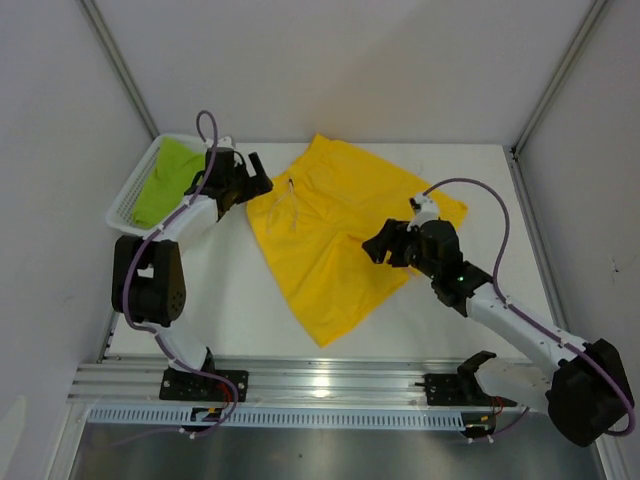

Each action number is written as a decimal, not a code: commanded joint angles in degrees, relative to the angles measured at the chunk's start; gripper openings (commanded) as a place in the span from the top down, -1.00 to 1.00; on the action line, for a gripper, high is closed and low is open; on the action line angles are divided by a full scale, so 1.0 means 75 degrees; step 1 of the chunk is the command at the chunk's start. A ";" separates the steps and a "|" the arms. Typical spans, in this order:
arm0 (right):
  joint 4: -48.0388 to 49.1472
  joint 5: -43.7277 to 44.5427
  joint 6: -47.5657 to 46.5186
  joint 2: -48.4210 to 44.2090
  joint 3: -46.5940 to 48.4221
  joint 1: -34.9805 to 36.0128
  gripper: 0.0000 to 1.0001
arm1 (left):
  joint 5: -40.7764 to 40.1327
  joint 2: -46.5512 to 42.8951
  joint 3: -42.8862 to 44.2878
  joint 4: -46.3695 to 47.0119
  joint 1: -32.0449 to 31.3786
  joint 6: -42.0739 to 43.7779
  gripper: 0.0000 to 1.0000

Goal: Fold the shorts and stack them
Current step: Fold the shorts

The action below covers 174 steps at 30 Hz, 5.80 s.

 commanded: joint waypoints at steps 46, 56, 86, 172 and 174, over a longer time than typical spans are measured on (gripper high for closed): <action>-0.2179 0.3934 -0.1568 0.4230 0.2194 0.7085 1.00 | 0.1087 0.0917 -0.0893 0.1393 0.0584 -0.0495 -0.89; -0.2144 0.3957 -0.1017 0.3749 0.1655 0.7308 1.00 | 0.0958 0.1129 -0.1419 0.1838 0.0537 -0.0799 -0.84; -0.2764 0.4390 -0.0162 0.2120 0.0342 0.7565 1.00 | 0.0477 0.0566 -0.2498 0.2366 0.0361 -0.1361 -0.80; -0.5285 0.0617 -0.1380 -0.0212 0.2863 0.1849 1.00 | -0.1140 -0.1954 0.0760 -0.2369 0.1067 -0.4465 1.00; -0.5086 0.0617 -0.1299 -0.0177 0.2651 0.1300 1.00 | -0.1199 -0.1907 0.0596 -0.1878 0.0948 -0.4631 1.00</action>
